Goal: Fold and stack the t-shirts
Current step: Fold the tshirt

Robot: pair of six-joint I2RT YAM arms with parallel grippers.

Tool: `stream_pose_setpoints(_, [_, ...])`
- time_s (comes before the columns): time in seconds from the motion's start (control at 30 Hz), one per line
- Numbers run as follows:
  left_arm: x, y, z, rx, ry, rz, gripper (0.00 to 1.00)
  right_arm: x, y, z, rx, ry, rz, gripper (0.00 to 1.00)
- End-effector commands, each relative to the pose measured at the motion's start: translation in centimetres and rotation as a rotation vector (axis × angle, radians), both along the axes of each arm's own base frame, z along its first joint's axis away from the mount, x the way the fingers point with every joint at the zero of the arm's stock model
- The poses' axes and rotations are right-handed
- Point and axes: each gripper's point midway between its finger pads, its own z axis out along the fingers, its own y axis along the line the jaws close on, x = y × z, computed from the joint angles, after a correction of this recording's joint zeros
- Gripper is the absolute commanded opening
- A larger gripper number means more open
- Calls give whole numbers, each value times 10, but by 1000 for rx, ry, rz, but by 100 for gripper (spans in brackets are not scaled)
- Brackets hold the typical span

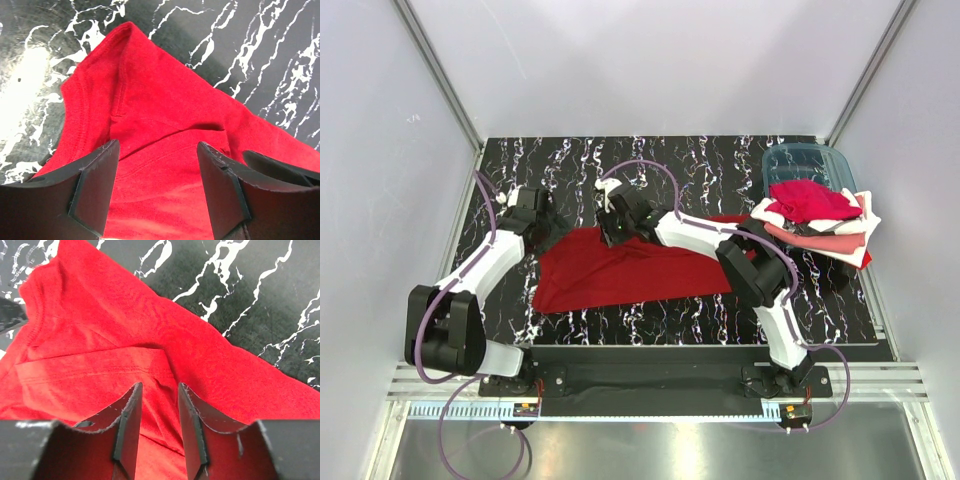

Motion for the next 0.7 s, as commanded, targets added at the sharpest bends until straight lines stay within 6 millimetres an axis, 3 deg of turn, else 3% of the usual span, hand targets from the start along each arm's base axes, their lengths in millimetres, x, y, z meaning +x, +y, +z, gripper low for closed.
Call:
stream_pose_setpoints(0.0, [6,-7,11,-37,-57,-37,68,-2,8,1,-8,15,6,41])
stream_pose_setpoints(0.23, [5,-12,10,-67,-51,-51,67,-3,11,-4,-7,35,22,40])
stream_pose_setpoints(0.4, [6,-16,8,-110,-55,-66,66,-8,17,-7,11,59,55,13])
stream_pose_setpoints(0.5, [6,-17,8,-114,-55,-77,66,-11,20,-3,32,65,67,3])
stream_pose_setpoints(0.67, [9,-24,5,-133,-56,-116,65,-24,23,12,101,69,126,0])
